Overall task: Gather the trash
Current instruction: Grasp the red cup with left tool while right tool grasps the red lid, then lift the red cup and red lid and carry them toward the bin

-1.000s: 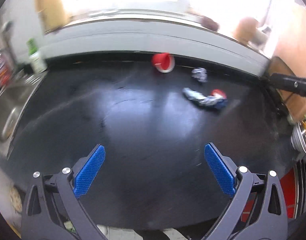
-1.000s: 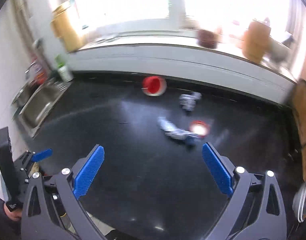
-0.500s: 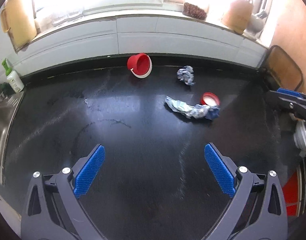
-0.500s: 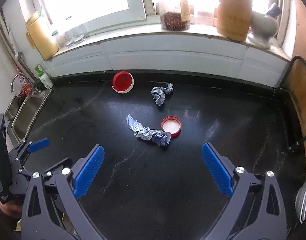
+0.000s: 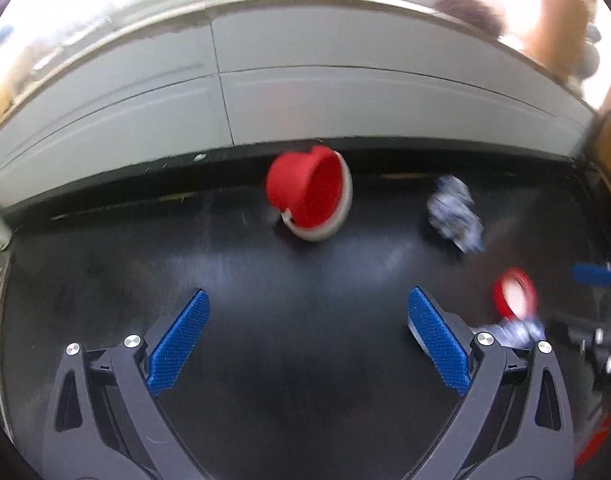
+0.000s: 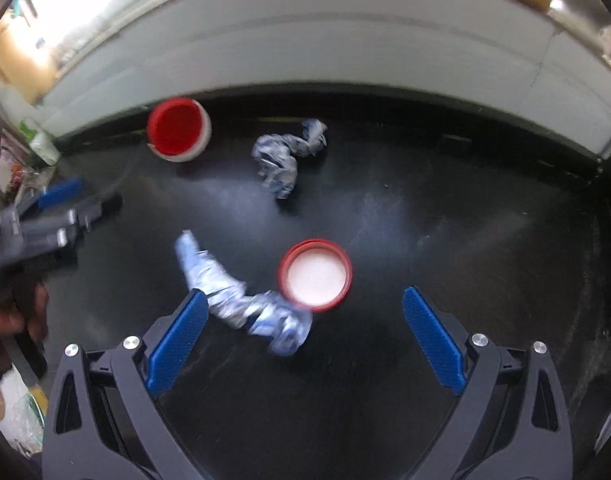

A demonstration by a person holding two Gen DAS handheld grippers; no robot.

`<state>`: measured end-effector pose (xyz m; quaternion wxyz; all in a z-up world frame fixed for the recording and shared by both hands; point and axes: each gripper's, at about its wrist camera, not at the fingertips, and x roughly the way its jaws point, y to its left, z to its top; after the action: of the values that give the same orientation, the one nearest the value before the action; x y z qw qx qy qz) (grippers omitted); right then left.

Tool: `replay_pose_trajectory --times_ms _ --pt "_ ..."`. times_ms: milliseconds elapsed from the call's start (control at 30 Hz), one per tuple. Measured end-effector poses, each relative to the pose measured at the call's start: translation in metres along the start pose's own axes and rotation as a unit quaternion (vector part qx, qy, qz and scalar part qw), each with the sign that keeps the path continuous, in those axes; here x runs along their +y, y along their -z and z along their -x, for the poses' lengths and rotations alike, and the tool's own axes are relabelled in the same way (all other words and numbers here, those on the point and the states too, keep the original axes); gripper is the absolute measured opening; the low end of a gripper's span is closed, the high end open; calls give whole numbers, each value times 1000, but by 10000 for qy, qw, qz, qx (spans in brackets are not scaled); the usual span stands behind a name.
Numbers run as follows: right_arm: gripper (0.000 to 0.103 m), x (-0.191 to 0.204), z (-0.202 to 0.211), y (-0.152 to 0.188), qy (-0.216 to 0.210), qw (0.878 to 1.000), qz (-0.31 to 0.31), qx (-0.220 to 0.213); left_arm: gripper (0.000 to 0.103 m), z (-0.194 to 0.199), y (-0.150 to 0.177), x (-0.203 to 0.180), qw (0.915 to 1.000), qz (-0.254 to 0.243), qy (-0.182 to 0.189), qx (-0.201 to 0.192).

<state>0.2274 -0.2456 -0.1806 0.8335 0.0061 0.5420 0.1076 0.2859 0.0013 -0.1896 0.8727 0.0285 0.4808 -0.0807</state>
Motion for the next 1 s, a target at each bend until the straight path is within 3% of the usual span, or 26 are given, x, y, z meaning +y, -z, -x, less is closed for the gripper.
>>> replay_pose_trajectory --times_ms 200,367,433,500,533,600,633,800,833,933,1000 --pt "95 -9 -41 -14 18 9995 -140 267 96 -62 -41 10 9998 20 174 52" --pt "90 -13 -58 -16 98 9989 -238 391 95 -86 -52 5 9994 -132 306 -1" --pt "88 -11 -58 -16 173 9991 -209 332 84 -90 -53 3 9990 -221 391 -5" --pt "82 -3 -62 -17 328 9990 -58 307 75 -93 -52 0 9985 -330 438 33" --pt "74 1 -61 -16 414 9988 54 257 69 -94 -51 -2 9983 -368 439 56" --pt "53 5 -59 -12 509 9983 218 184 66 -93 -48 -4 9982 -486 352 35" --pt "49 9 -57 -11 533 9980 307 138 66 -92 -48 -5 9979 -506 392 56" --pt "49 8 -58 -14 382 9989 220 189 64 -87 -47 1 9981 -414 447 67" --pt "49 5 -58 -16 355 9991 169 161 39 -80 -44 0 9983 -388 422 45" --pt "49 -1 -50 -18 396 9991 162 66 23 -70 -45 3 9986 -308 416 91" --pt "49 -2 -48 -22 381 9991 187 21 23 -64 -43 6 9987 -240 426 118"
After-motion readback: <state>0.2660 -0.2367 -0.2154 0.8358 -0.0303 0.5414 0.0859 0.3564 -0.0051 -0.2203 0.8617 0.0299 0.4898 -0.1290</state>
